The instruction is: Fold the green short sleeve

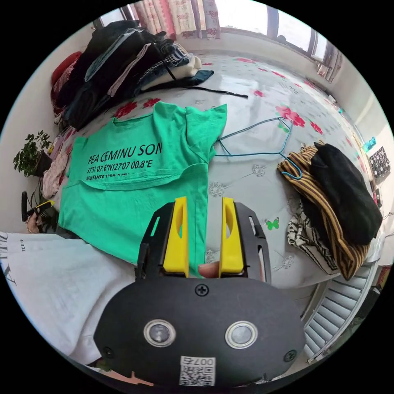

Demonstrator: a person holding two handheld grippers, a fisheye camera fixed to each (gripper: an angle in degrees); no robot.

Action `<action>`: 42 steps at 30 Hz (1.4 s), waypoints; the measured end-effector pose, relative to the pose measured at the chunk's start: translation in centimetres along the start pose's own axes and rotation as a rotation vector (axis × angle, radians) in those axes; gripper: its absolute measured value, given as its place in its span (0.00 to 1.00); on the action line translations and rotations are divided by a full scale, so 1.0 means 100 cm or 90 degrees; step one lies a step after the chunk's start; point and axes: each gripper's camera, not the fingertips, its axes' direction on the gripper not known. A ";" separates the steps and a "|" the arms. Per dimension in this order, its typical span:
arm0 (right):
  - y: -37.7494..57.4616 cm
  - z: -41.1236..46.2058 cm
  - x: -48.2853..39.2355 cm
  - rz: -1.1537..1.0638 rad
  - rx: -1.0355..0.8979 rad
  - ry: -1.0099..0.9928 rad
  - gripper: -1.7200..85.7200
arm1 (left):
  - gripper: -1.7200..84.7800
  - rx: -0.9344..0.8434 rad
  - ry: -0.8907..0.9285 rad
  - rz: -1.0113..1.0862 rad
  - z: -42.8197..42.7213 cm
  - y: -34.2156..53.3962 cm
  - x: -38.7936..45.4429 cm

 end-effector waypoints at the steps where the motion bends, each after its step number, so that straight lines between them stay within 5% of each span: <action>1: -0.010 0.016 0.002 0.014 -0.029 -0.003 0.09 | 0.09 0.010 -0.013 0.000 0.001 -0.010 -0.001; 13: -0.029 0.004 -0.019 0.008 0.030 0.048 0.02 | 0.01 -0.013 -0.085 0.079 0.024 -0.071 0.008; 17: -0.023 -0.006 -0.010 0.061 0.050 0.050 0.02 | 0.01 0.036 -0.034 0.044 0.007 -0.076 -0.015; 22: -0.031 0.052 0.014 0.183 -0.108 0.063 0.02 | 0.05 0.010 -0.019 -0.098 0.021 -0.087 -0.068; 25: -0.034 0.036 0.008 0.193 -0.053 0.091 0.02 | 0.08 0.056 0.039 -0.152 0.012 -0.093 -0.096; 31: -0.036 -0.002 -0.031 0.173 0.076 0.048 0.02 | 0.12 0.037 0.045 -0.134 0.042 -0.126 -0.097; 37: -0.041 -0.004 -0.082 0.095 0.100 -0.051 0.02 | 0.02 0.032 -0.050 -0.118 0.053 -0.140 -0.082; 42: -0.040 -0.004 -0.113 0.018 0.086 -0.077 0.02 | 0.01 0.161 0.007 -0.204 0.000 -0.121 -0.111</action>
